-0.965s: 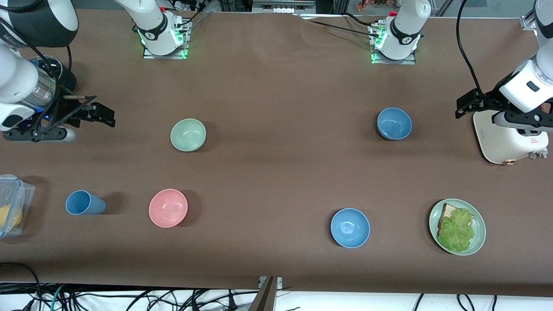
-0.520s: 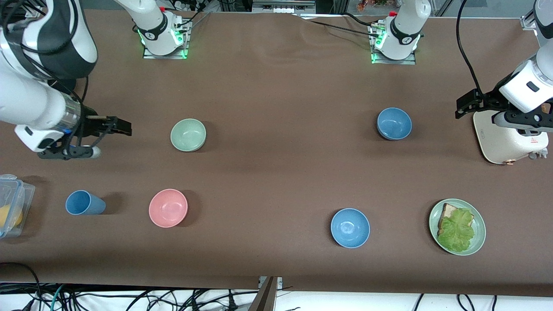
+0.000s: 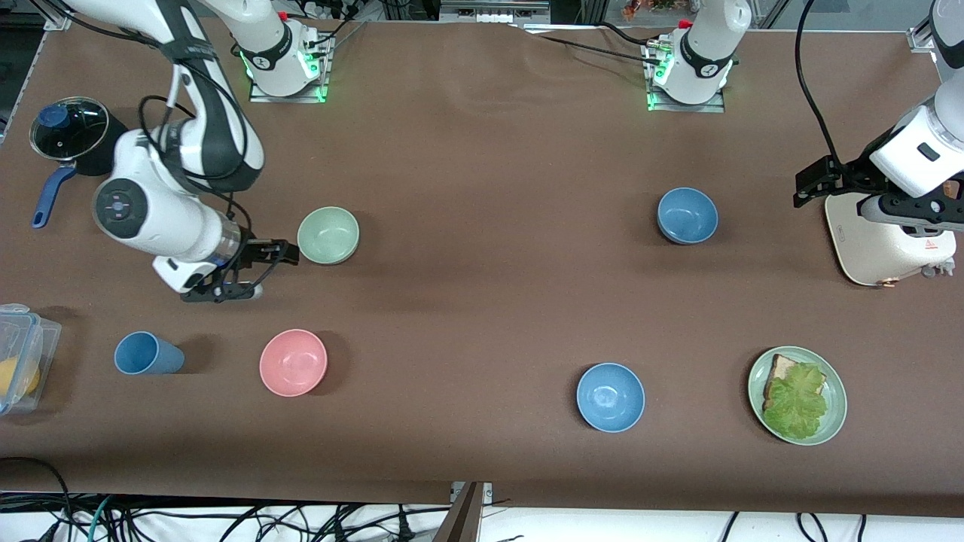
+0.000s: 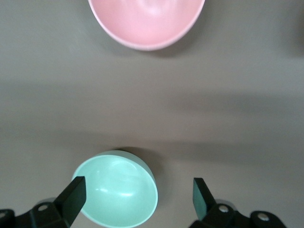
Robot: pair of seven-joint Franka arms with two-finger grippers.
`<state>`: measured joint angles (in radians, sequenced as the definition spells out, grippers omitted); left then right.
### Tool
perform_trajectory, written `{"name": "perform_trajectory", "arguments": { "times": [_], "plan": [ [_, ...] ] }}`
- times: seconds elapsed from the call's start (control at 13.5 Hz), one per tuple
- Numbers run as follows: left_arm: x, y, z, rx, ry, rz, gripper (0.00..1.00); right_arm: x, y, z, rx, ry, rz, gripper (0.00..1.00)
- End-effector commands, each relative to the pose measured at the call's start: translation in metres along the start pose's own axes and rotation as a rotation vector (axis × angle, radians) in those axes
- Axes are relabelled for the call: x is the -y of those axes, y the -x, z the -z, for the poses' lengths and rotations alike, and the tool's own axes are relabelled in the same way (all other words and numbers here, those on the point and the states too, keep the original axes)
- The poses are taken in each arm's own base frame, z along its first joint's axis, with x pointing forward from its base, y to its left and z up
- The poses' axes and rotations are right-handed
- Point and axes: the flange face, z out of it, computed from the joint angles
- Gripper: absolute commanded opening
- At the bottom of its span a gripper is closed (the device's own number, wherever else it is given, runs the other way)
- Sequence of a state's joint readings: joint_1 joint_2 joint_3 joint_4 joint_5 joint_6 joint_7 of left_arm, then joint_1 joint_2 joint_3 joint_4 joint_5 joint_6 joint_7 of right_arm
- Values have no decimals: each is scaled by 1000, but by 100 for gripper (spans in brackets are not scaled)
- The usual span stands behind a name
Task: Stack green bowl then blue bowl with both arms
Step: 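Reach the right gripper to the pale green bowl rim and grasp it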
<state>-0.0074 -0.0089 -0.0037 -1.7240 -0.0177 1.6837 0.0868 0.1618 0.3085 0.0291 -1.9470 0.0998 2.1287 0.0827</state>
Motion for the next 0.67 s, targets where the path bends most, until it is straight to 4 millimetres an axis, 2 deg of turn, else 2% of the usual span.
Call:
{"name": "perform_trajectory", "arguments": {
  "times": [0.0,0.07,0.3,0.45,0.59],
  "plan": [
    [-2,-1,6,8,1,-1,100,-5,35,-29,10,-3,-9,99],
    [-2,-1,6,9,1,-1,100,-8,46,-43,40,1,-14,99],
    [-2,-1,6,12,2,-1,100,-17,81,-62,40,9,-22,99],
    [-3,-1,5,13,3,0,100,-21,92,-81,17,11,-28,99],
    [-3,-1,6,11,3,0,100,-24,94,-94,-11,13,-35,96]
  ]
}}
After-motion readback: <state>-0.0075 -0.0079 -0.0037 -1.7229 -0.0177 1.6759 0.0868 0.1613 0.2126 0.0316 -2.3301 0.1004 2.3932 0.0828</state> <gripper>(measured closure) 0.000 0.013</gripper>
